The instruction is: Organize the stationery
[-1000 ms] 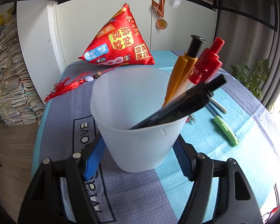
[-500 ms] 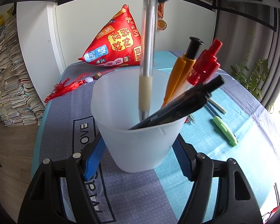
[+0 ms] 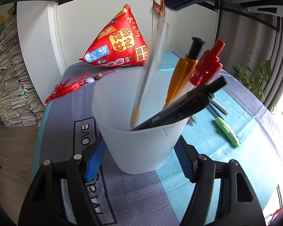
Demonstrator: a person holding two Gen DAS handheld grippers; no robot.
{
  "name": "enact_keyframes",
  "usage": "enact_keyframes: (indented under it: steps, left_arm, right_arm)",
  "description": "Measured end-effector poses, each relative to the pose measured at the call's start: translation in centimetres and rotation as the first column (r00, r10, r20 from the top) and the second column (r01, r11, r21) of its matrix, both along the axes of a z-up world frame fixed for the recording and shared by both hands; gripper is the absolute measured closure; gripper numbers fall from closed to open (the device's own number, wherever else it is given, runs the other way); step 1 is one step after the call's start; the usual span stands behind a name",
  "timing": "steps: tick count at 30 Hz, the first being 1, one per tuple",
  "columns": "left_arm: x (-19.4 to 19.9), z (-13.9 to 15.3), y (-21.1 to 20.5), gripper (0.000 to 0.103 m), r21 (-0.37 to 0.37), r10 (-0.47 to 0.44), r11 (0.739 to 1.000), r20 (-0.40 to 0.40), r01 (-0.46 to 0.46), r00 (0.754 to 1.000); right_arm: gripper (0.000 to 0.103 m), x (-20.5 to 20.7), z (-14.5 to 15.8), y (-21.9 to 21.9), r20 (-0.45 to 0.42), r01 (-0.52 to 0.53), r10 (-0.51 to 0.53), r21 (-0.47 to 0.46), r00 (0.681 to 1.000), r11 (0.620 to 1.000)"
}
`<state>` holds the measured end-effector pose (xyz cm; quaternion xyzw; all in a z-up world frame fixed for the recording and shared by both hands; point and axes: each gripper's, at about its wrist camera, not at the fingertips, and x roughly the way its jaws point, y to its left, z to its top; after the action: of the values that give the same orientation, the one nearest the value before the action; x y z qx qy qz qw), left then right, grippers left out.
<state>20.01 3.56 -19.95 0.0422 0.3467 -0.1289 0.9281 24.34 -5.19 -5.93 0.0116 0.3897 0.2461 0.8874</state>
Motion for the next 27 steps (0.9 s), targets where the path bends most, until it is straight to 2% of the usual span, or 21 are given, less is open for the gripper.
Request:
enact_keyframes:
  steps: [7, 11, 16, 18, 22, 27]
  left_arm:
    - [-0.1, 0.1, -0.1, 0.034, -0.001, 0.000, 1.000, 0.002, 0.000, 1.000]
    - [-0.1, 0.1, -0.1, 0.034, -0.001, -0.001, 1.000, 0.002, 0.001, 1.000]
    - [-0.1, 0.1, -0.2, 0.034, -0.001, 0.000, 1.000, 0.002, 0.000, 1.000]
    - [-0.1, 0.1, -0.1, 0.034, -0.001, 0.000, 1.000, 0.002, 0.000, 1.000]
    - [-0.1, 0.1, -0.1, 0.034, -0.001, -0.001, 1.000, 0.002, 0.001, 1.000]
    - [-0.2, 0.1, -0.2, 0.034, -0.001, -0.001, 1.000, 0.002, 0.001, 1.000]
  right_arm:
    - [0.088, -0.6, 1.3, -2.9, 0.031, 0.062, -0.064, 0.069, 0.997, 0.996]
    - [0.088, 0.0, 0.5, -5.3, 0.005, 0.131, -0.132, 0.088, 0.991, 0.988]
    - [0.088, 2.6, -3.7, -7.5, -0.107, 0.222, -0.219, 0.013, 0.970, 0.975]
    - [0.088, 3.6, -6.0, -7.7, -0.163, 0.229, -0.231, -0.035, 0.959, 0.973]
    - [0.088, 4.8, -9.3, -7.9, -0.246, 0.230, -0.240, -0.069, 0.939, 0.971]
    - [0.088, 5.9, -11.2, -7.2, -0.287, 0.215, -0.229, -0.080, 0.930, 0.973]
